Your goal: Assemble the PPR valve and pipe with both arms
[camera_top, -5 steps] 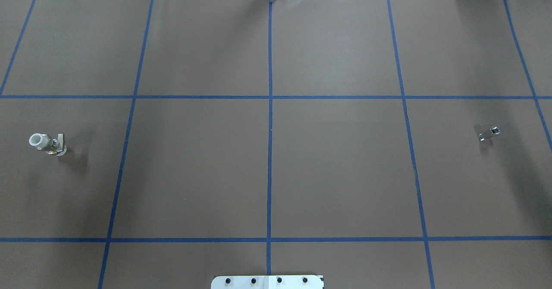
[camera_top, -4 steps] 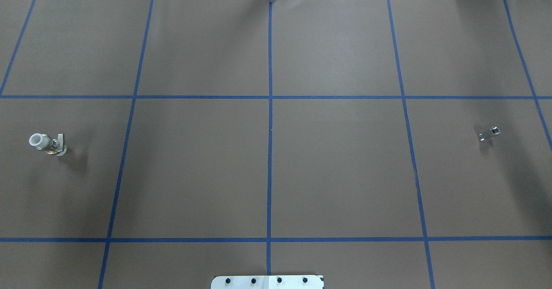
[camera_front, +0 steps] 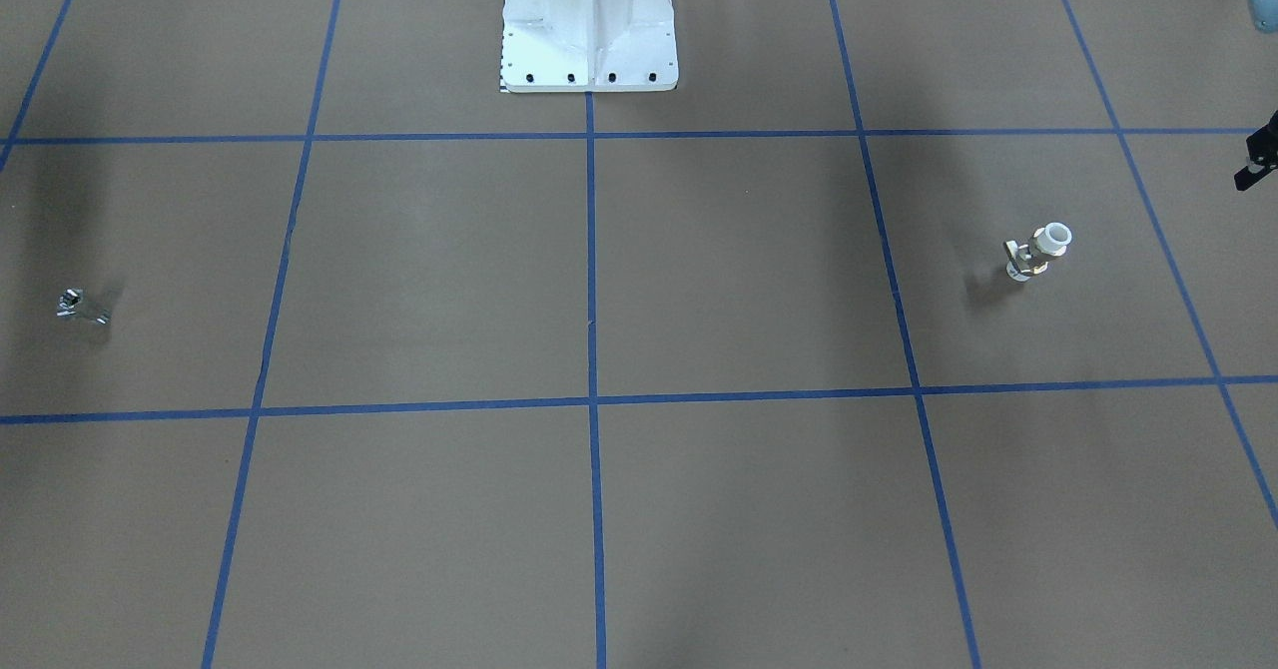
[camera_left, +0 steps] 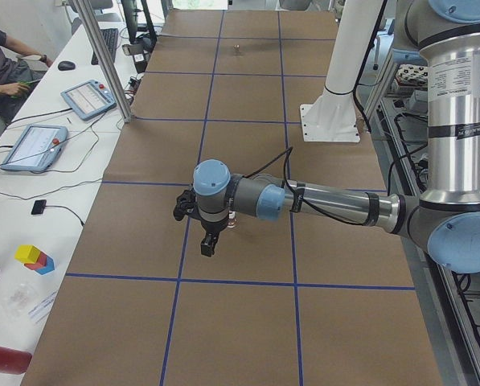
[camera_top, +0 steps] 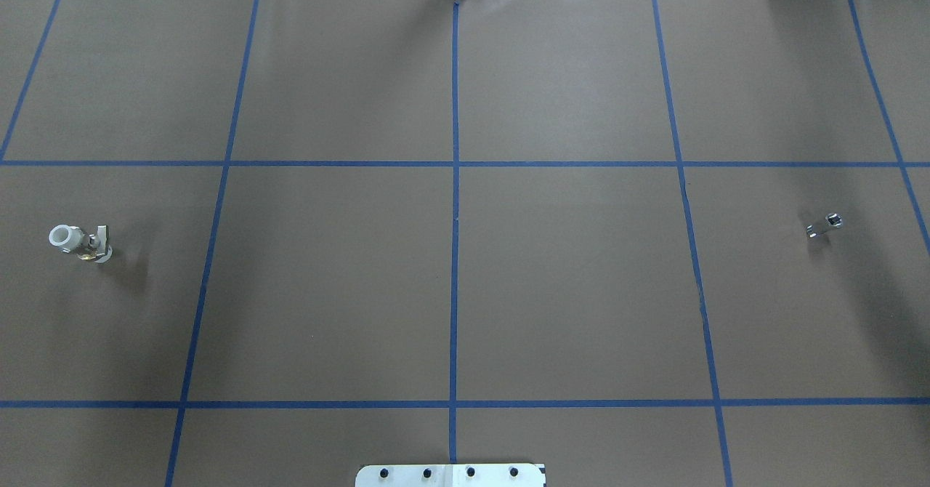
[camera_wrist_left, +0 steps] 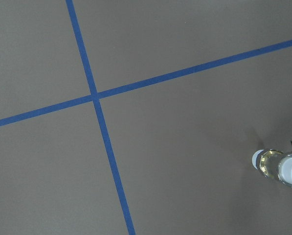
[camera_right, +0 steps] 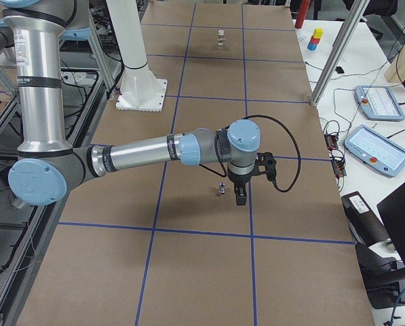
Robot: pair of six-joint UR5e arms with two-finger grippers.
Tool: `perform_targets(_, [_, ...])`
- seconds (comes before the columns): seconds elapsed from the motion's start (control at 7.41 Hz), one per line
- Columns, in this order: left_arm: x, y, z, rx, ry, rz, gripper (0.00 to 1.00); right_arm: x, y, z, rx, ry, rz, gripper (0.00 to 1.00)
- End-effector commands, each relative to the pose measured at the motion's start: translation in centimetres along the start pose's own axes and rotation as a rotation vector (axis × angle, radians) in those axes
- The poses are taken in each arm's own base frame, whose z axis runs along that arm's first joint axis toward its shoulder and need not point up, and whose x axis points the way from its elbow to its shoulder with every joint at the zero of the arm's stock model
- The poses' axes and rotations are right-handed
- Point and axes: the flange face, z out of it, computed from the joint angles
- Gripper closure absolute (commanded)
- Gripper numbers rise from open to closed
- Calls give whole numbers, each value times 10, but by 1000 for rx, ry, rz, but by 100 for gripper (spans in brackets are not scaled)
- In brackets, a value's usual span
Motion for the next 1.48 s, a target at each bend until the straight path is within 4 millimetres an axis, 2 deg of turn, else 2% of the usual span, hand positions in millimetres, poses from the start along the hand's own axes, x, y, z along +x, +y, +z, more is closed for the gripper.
perform_targets(0.0, [2,2,-1,0,2,-7,0,-1,1,1,-1,-11,-1,0])
perform_targets(0.54, [2,3,0,-8,2,-29,0,2,8,5,-10,-8,3,0])
perform_targets(0.81, [15,-5,-1,1,5,-93,0,-1,11,15,-30,-12,-1,0])
perform_targets(1.08, [62,-21,28,-23,33,-106,0,-3,12,19,-39,-13,-4,0])
perform_targets(1.35, [114,-26,61,-30,73,-117,0,-13,9,27,-44,-17,-20,0])
